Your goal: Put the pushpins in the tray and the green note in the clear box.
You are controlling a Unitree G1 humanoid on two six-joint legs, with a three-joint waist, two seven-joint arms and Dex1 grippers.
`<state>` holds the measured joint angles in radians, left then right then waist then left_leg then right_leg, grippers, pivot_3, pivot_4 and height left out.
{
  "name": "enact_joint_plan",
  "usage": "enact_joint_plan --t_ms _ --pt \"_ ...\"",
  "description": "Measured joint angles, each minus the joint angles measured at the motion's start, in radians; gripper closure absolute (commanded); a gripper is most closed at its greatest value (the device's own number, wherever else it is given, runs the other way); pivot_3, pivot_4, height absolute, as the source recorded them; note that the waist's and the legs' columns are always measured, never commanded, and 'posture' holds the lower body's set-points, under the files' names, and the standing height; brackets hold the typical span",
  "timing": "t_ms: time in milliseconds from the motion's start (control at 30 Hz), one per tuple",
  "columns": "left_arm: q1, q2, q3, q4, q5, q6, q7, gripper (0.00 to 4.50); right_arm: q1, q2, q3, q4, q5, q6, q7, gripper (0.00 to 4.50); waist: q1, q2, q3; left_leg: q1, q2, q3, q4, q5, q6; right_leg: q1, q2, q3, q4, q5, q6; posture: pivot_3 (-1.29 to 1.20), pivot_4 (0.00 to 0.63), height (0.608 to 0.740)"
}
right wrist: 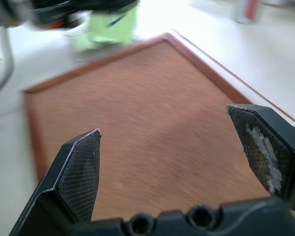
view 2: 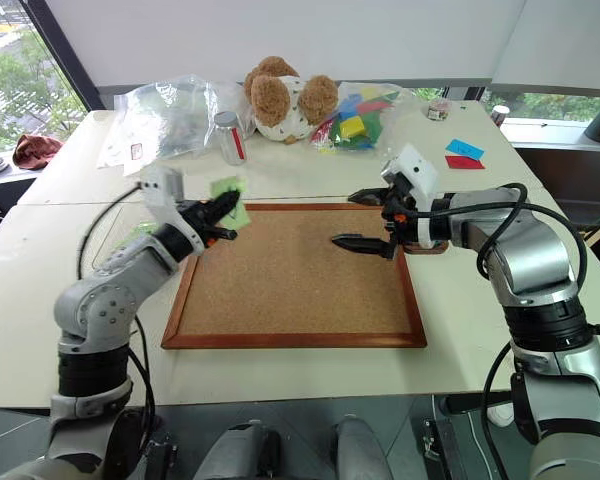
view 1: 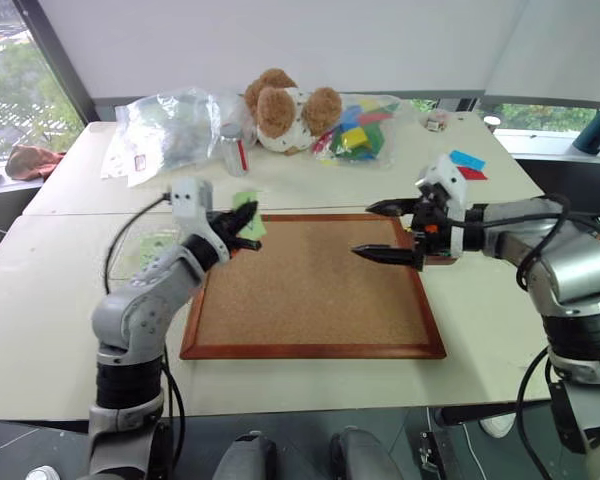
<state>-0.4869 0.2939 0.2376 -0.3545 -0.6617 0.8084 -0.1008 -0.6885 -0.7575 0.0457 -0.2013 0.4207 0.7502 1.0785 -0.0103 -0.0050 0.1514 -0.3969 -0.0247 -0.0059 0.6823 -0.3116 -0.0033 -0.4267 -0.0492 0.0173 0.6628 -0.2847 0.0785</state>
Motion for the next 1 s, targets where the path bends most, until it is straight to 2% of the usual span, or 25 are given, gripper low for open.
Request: enact_joint_plan --t_ms 67,133,233,333,500,600,833,1000 --pt "-0.008 0.028 0.060 -0.023 0.002 0.013 0.052 4.50 0.000 0.007 0.011 -0.001 0.005 -0.001 0.000 0.03 0.000 0.000 0.000 0.000 0.000 0.000 0.000 -0.001 0.001 0.000 0.000 0.000 0.000 0.000 0.000 0.00 0.150 0.740" --pt "-0.009 0.101 0.116 -0.039 0.022 0.030 0.086 4.50 0.000 0.022 0.027 -0.001 0.005 -0.005 0.002 0.03 -0.002 0.000 0.000 0.000 0.000 0.000 0.000 -0.001 0.001 0.000 0.000 0.000 0.000 0.000 0.000 0.00 0.150 0.740" --pt "0.014 0.258 0.164 -0.028 0.079 0.037 0.080 4.50 -0.002 0.034 0.046 0.004 0.005 -0.023 0.008 0.03 -0.001 0.000 0.000 0.000 0.000 0.000 -0.001 0.001 -0.002 -0.001 0.000 0.000 0.000 0.000 0.000 0.00 0.150 0.740" --pt "0.057 0.371 0.192 0.030 0.139 0.034 0.050 4.50 -0.002 0.034 0.054 0.012 0.004 -0.035 0.009 0.03 0.000 0.000 0.000 0.000 0.000 0.000 -0.001 0.001 -0.002 0.000 0.000 0.000 0.000 0.000 0.000 0.00 0.150 0.740" --pt "0.106 0.391 0.147 0.131 0.182 0.021 -0.037 4.50 -0.003 0.034 0.058 0.012 0.004 -0.042 0.008 0.03 0.015 0.000 0.000 0.000 0.000 0.000 0.000 -0.001 0.002 0.001 -0.002 -0.001 -0.002 0.000 0.000 0.00 0.150 0.740" --pt "0.123 0.391 0.057 0.237 0.227 -0.027 -0.120 3.67 -0.003 0.032 0.058 0.012 -0.002 -0.045 0.007 0.00 0.020 0.000 0.000 -0.001 0.000 0.000 -0.001 -0.001 0.002 0.000 -0.002 -0.001 -0.002 0.000 0.000 0.00 0.150 0.740" --pt "0.098 0.429 -0.065 0.364 0.367 -0.160 -0.212 0.06 0.022 0.009 0.056 -0.038 0.000 -0.028 0.004 0.00 0.019 0.000 0.000 -0.003 0.000 0.000 -0.001 -0.001 0.002 -0.003 -0.002 -0.001 -0.002 0.000 0.000 0.00 0.150 0.740" --pt "0.043 0.438 -0.067 0.383 0.412 -0.209 -0.241 0.06 0.041 -0.007 0.049 -0.063 0.015 -0.014 -0.007 0.00 0.019 0.000 0.000 -0.004 0.000 0.000 -0.001 -0.002 0.003 -0.003 -0.002 -0.001 -0.002 0.000 0.000 0.00 0.150 0.740"
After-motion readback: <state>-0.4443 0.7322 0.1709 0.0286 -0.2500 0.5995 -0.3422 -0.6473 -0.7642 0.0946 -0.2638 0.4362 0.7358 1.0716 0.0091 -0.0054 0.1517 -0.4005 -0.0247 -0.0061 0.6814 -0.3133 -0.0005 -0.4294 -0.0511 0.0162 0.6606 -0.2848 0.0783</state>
